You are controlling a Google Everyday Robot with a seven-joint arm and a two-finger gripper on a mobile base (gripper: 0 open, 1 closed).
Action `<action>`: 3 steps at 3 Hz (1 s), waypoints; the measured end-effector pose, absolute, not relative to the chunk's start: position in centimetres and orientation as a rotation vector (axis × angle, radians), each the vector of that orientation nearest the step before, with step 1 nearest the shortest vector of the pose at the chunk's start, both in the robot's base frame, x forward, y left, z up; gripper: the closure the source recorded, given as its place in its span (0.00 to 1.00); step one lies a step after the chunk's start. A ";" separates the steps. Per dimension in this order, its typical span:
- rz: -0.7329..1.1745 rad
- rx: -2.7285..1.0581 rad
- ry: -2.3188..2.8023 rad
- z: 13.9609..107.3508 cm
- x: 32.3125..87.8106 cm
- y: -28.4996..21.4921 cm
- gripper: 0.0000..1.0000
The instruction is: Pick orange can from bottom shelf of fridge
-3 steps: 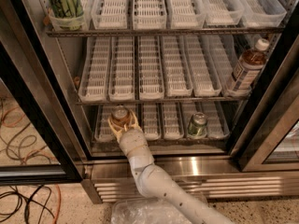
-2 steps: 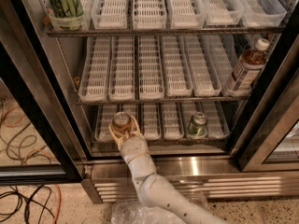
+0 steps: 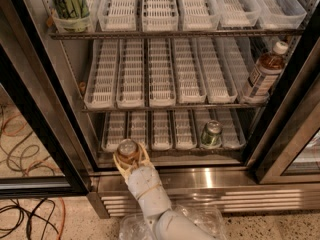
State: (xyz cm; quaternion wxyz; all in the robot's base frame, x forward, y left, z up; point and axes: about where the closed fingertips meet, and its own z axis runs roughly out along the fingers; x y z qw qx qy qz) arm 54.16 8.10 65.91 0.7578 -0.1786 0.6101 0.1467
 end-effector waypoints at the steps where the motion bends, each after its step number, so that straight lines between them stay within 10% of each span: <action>1: 0.343 -0.368 1.350 65.2 50.3 8.3 1.00; 3: 0.357 -0.351 1.343 64.1 45.3 8.8 1.00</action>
Offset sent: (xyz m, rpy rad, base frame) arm -0.1331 0.0018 -0.0317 0.0694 0.0192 -0.0260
